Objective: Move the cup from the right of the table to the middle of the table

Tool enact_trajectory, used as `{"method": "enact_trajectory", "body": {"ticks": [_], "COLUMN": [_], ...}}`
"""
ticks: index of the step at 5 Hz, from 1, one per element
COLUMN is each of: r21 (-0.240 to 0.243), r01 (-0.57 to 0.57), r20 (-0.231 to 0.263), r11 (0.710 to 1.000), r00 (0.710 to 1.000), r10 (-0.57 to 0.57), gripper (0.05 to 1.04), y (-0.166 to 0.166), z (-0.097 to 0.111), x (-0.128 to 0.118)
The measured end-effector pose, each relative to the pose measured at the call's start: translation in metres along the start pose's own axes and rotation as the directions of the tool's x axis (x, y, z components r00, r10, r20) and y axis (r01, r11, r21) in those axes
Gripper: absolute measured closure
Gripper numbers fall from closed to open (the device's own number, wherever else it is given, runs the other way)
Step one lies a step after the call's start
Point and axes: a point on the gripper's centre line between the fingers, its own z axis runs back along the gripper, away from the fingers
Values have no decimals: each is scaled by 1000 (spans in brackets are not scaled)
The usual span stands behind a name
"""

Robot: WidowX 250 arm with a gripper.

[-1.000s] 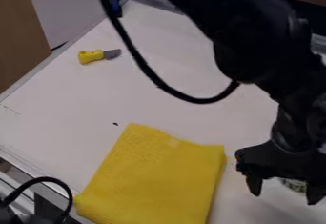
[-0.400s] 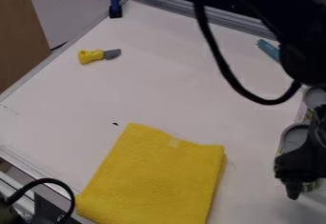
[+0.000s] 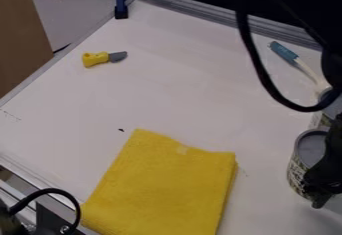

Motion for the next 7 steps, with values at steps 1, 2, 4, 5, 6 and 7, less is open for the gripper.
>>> {"method": "enact_trajectory", "body": {"ticks": [1,2,4,5,6,7], "r21": [45,101,92,84,88,92], "r01": [-80,-95,-65,3,47,84], "r20": [44,20,-18,-65,-73,-93], "r11": [996,990,994,996,995,992], "r00": [996,995,998,998,996,993], "r10": [78,94,67,2,-41,-76], "gripper": [84,84,84,84,84,84], "y": [4,6,17,32,43,52], "z": [-1,-4,-14,-23,-25,-26], "x": [12,30,72,89,110,127]}}
